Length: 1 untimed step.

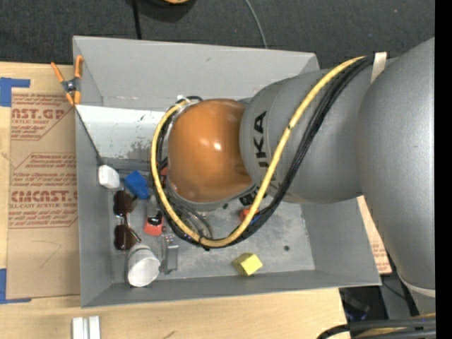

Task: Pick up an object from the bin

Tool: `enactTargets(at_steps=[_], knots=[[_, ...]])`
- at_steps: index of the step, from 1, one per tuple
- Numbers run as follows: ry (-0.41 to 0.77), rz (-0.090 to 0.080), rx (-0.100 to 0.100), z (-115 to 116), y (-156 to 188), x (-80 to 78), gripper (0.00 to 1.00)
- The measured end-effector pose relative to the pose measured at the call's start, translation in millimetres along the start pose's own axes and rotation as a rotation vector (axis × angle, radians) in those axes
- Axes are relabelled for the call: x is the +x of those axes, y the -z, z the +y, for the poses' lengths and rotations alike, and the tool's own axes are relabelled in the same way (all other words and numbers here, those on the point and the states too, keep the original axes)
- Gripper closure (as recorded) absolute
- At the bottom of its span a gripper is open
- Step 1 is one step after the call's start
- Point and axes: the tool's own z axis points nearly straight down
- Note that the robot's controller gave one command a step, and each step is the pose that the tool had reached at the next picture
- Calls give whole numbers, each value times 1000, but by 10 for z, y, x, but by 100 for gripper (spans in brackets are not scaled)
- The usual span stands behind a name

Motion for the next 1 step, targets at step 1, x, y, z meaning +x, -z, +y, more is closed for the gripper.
enactTargets(at_steps=[1], knots=[[221, 0, 0, -22, -487, -101, 0]])
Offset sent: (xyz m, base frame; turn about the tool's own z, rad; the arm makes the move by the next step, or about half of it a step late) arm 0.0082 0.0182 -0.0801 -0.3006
